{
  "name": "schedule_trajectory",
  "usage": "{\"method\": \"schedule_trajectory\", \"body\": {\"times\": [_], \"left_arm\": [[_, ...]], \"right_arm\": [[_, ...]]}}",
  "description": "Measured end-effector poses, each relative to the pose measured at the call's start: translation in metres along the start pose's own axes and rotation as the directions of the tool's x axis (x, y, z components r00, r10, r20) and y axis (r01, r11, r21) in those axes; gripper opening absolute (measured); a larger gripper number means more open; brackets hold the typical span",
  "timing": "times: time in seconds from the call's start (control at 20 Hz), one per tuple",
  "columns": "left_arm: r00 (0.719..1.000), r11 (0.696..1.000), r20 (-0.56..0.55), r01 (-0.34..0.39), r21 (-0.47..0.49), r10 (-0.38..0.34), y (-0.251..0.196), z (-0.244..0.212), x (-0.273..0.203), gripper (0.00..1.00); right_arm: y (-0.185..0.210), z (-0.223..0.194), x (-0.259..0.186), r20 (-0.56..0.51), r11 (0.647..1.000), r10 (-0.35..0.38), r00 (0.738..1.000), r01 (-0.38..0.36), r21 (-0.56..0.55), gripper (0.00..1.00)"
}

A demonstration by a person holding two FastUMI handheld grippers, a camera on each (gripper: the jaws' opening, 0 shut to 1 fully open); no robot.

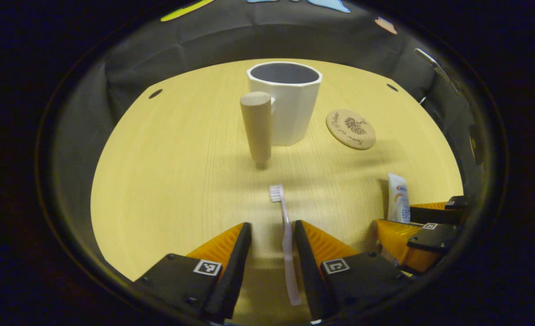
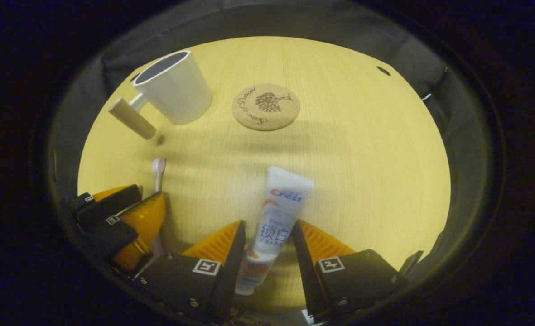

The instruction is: Put the toothbrush and toothpaste on the desktop into the cup, then pick up the cup and place it on the coaster on the desktop.

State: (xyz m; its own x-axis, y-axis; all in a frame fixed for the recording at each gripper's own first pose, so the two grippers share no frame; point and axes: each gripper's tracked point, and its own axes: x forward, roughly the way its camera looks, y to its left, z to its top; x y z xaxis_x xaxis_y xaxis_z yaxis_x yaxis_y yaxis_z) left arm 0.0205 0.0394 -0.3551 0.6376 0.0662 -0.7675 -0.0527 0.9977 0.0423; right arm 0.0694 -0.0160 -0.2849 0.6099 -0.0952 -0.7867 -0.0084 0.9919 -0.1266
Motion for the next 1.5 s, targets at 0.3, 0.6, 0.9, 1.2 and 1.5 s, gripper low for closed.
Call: {"method": "schedule_trajectory", "body": {"times": [0.3, 0.6, 0.9, 1.2, 1.5], "left_arm": [[1.0, 1.0, 0.002, -0.019, 0.002, 0.019, 0.001, 0.003, 0.002, 0.14], [1.0, 1.0, 0.009, 0.004, -0.019, -0.004, 0.0, 0.004, 0.002, 0.07], [0.999, 0.994, 0.033, 0.036, -0.108, -0.033, 0.007, 0.008, -0.011, 0.07], [0.992, 0.986, 0.122, 0.062, -0.155, -0.044, 0.012, 0.037, -0.062, 0.07], [0.963, 0.985, 0.267, 0.088, -0.146, -0.047, 0.013, 0.097, -0.106, 0.07]], "right_arm": [[0.0, -0.002, -0.007, -0.026, 1.0, 0.004, 1.0, -0.004, 0.026, 0.23], [0.001, 0.0, -0.003, -0.021, 0.996, 0.048, 0.999, -0.046, 0.076, 0.14], [0.003, -0.005, -0.005, -0.021, 0.987, 0.091, 0.996, -0.087, 0.134, 0.15], [0.007, -0.011, -0.01, -0.015, 0.982, 0.119, 0.993, -0.116, 0.147, 0.15], [0.007, -0.008, -0.02, 0.018, 0.977, 0.141, 0.99, -0.142, 0.16, 0.14]]}}
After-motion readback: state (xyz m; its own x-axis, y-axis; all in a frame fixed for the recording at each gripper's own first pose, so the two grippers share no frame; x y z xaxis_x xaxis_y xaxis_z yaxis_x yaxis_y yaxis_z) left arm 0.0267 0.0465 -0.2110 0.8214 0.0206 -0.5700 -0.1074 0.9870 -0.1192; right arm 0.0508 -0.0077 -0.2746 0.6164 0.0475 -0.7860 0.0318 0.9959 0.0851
